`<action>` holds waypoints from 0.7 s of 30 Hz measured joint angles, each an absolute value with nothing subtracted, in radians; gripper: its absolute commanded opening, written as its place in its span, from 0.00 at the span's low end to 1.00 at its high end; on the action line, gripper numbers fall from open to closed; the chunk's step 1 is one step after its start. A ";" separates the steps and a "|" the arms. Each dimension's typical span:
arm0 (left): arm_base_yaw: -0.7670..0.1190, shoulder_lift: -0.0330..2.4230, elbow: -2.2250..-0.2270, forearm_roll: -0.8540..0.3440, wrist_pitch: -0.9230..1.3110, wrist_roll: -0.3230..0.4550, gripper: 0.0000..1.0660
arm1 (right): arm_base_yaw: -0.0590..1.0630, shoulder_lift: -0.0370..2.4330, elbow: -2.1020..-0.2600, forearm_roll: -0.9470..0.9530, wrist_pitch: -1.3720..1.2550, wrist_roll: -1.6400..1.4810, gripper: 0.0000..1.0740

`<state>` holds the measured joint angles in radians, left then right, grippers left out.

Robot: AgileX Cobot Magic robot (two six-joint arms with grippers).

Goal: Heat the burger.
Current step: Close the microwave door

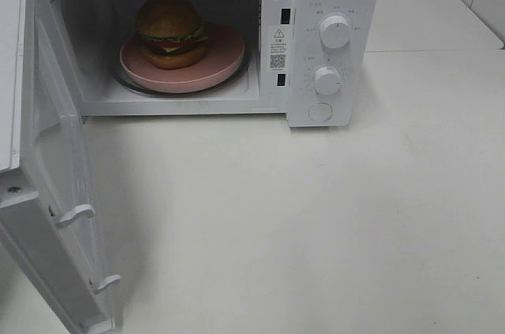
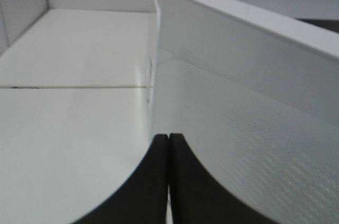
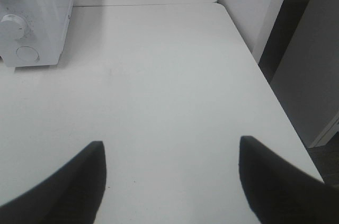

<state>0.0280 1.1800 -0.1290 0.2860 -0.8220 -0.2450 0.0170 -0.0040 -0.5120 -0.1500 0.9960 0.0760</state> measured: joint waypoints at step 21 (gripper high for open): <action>-0.213 1.563 -0.204 0.379 -1.032 -0.261 0.00 | 0.017 -0.004 -0.512 -0.150 0.996 0.077 0.65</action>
